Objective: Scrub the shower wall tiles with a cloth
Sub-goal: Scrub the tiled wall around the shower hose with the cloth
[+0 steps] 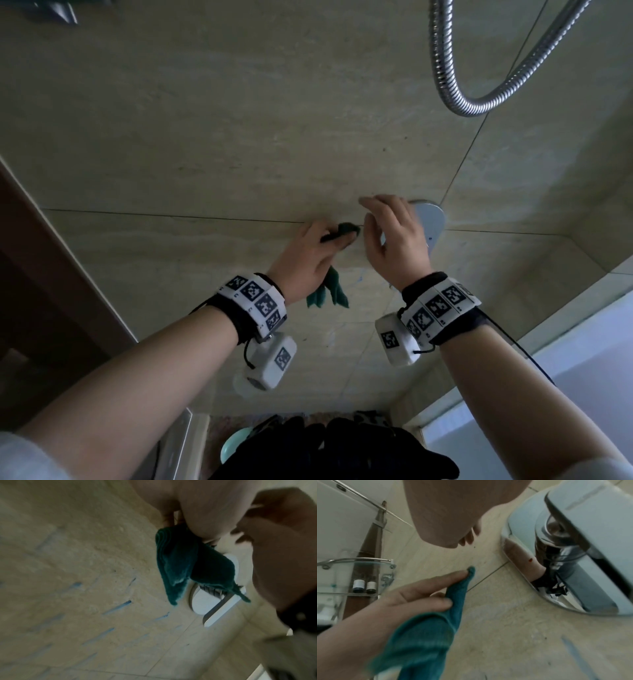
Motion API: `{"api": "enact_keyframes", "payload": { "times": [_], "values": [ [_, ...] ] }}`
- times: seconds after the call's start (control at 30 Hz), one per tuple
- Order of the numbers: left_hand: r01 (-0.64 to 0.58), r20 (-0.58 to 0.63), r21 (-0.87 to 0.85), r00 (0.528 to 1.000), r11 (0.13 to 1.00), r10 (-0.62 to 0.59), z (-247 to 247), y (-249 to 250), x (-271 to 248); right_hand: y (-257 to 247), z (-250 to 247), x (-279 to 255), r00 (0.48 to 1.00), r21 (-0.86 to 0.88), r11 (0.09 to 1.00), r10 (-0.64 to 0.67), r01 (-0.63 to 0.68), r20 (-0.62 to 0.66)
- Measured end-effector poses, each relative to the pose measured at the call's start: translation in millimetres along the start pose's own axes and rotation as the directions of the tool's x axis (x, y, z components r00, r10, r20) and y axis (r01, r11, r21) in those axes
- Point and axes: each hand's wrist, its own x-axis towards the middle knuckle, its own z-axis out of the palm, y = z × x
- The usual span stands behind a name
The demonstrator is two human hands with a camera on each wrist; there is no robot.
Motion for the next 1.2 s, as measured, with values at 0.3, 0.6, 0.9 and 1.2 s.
{"api": "enact_keyframes", "payload": {
  "times": [0.3, 0.6, 0.9, 1.2],
  "values": [
    [0.25, -0.131, -0.601, 0.906, 0.759, -0.403, -34.1, 28.0, 4.1, -34.4, -16.6, -7.0, 0.933, 0.221, 0.918, 0.281, -0.33, 0.225],
    [0.173, -0.086, -0.781, 0.922, 0.601, -0.377, -30.6, 56.9, 35.1, -59.8, -42.6, -10.3, 0.826, 0.234, 0.794, 0.555, -0.561, 0.098],
    [0.059, -0.129, -0.672, 0.972, 0.738, -0.195, 0.4, 102.5, 52.7, -51.0, -86.0, -34.8, 0.772, 0.246, 0.745, 0.635, -0.62, 0.023],
    [0.165, 0.028, -0.688, 0.979, 0.706, -0.201, 60.2, 156.8, 77.8, 19.6, -131.4, -67.5, 0.625, 0.374, 0.538, 0.762, -0.756, 0.169]
  ]
}}
